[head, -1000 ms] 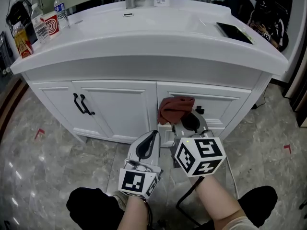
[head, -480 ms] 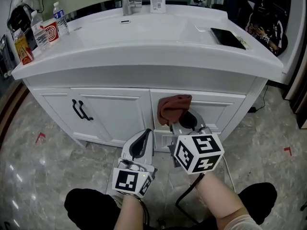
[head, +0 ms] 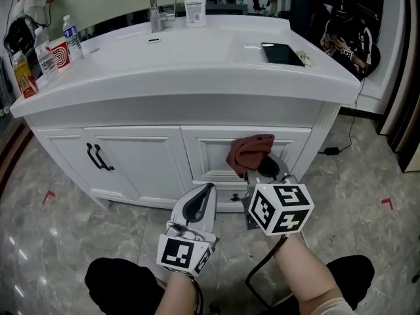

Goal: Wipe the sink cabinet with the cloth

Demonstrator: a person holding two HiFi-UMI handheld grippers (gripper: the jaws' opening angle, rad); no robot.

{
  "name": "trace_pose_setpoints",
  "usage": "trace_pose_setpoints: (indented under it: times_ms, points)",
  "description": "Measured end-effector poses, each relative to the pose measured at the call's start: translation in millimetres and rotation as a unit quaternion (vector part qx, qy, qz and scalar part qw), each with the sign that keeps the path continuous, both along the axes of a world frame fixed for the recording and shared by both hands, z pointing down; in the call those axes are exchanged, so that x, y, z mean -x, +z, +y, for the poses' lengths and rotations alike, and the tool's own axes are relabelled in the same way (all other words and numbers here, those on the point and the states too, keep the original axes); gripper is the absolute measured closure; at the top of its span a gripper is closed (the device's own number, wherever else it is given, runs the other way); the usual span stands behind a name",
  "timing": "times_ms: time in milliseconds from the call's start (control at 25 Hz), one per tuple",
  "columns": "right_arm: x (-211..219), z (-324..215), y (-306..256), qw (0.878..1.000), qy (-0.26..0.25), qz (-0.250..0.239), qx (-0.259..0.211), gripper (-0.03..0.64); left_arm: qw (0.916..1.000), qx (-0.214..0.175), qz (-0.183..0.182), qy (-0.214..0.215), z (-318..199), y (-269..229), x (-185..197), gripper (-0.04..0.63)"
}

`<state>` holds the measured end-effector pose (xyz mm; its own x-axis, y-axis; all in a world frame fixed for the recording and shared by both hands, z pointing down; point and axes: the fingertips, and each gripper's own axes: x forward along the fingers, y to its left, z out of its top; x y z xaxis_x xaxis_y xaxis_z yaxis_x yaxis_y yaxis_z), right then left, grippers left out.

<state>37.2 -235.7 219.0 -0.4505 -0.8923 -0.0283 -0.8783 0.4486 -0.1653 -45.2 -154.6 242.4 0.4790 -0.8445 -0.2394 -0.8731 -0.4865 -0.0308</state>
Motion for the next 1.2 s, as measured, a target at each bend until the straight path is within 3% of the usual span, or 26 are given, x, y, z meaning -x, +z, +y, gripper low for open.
trace_pose_setpoints:
  times_ms: [440,760,920,1200]
  points:
    - [-89,2,-9,0.997,0.075,-0.010,-0.001,0.537,0.9987,0.019,-0.011,0.046,-8,22,-50,0.595]
    - [-137,14,-9,0.989,0.146,-0.037,0.009,0.537,0.9981,0.027,-0.003,0.055,-3,32,-50,0.595]
    - [-111,25,-2,0.993,0.119,-0.025,0.009,0.537,0.9984,0.030,-0.002,0.048,2,37,-39,0.595]
    - [3,24,23,0.999,0.005,-0.023,0.025,0.537,0.9993,0.037,0.003,0.004,-3,49,6,0.595]
